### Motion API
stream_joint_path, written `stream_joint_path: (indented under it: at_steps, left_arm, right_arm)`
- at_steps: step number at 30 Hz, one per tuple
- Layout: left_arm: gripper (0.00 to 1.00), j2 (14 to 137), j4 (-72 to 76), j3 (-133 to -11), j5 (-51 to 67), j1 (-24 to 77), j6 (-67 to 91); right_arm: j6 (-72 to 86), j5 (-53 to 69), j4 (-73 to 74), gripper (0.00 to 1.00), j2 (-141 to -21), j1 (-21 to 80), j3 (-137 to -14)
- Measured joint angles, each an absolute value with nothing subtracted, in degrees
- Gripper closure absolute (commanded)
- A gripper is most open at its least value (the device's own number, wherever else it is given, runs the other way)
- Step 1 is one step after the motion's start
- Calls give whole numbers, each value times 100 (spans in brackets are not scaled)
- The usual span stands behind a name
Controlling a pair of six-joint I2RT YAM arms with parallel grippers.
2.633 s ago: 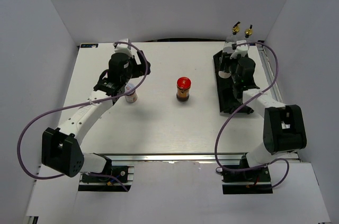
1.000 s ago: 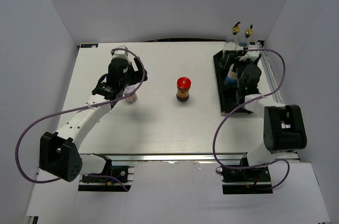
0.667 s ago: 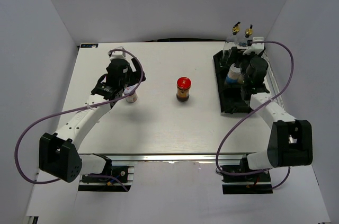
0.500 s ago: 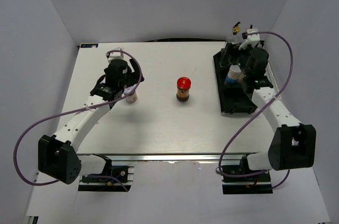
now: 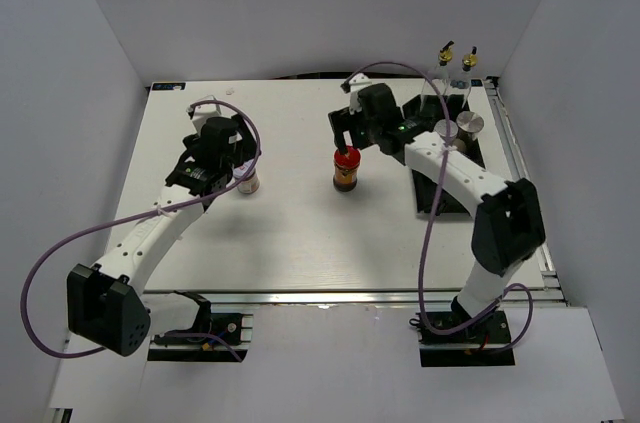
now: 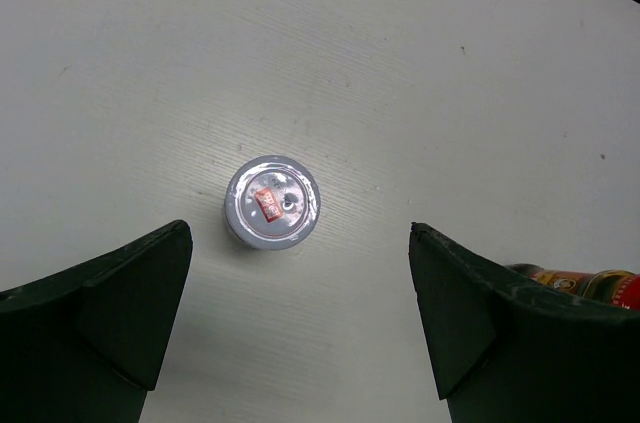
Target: Organize the condiment bottles
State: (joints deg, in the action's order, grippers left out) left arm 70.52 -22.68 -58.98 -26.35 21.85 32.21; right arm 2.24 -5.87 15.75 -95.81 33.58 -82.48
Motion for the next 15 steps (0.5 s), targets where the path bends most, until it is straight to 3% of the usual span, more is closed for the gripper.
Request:
stream_joint_path:
  at_steps: [6,15]
  left_arm:
    - [2,7041,-2285,-5843,-2705,2185,3177]
    - [2,7000,-2265,-5843,-2770,2185,3109]
  right_arm:
    - [349,-589,2152,11,-10519,3516,-8698]
    - [572,-760,2633,12,-10722,3695,-8799]
